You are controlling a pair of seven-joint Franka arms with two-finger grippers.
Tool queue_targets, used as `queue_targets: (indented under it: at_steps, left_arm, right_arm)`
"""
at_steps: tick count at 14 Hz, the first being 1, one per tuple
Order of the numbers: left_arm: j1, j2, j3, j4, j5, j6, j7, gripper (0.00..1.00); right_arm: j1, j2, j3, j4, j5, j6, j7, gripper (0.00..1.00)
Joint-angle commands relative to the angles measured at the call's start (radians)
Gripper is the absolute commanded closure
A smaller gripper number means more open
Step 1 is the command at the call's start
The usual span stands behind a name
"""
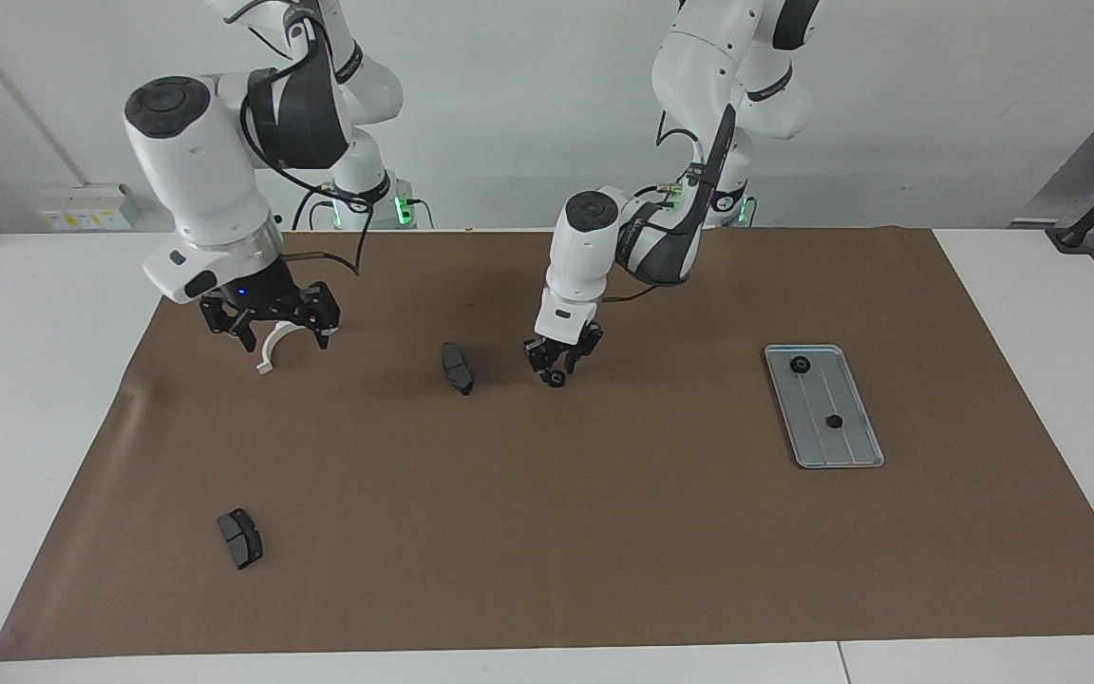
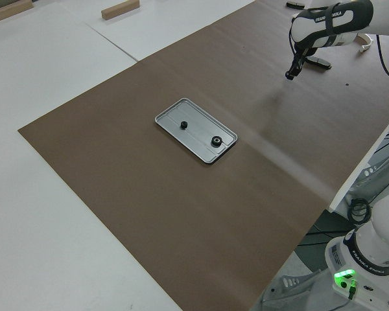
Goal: Place bearing gear from tray to pile
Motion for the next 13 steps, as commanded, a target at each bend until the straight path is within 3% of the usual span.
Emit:
queue_targets:
  at_steps: [1,6,11,13]
  left_arm:
    - [-0.001,-0.017,0.018,0.007,0.022,-0.028,-0.019,0.06]
    - [0.236,-0.144,0.038,0.050,0.037,-0.268,0.100,0.07]
    - [0.468,-0.209,0.037,0.030,0.034,-0.393,0.543,0.08]
    - [0.539,-0.238,0.037,-0.037,0.034,-0.383,0.756,0.10]
  right_arm:
    - [0.044,-0.023,0.003,-0.075,0.005,0.061,0.066,0.00]
    - [0.194,0.004,0.003,-0.145,0.008,0.164,0.249,0.00]
    - [0.394,0.102,0.003,-0.152,0.007,0.309,0.454,0.00]
    - [0.444,0.156,0.003,-0.152,0.007,0.388,0.496,0.00]
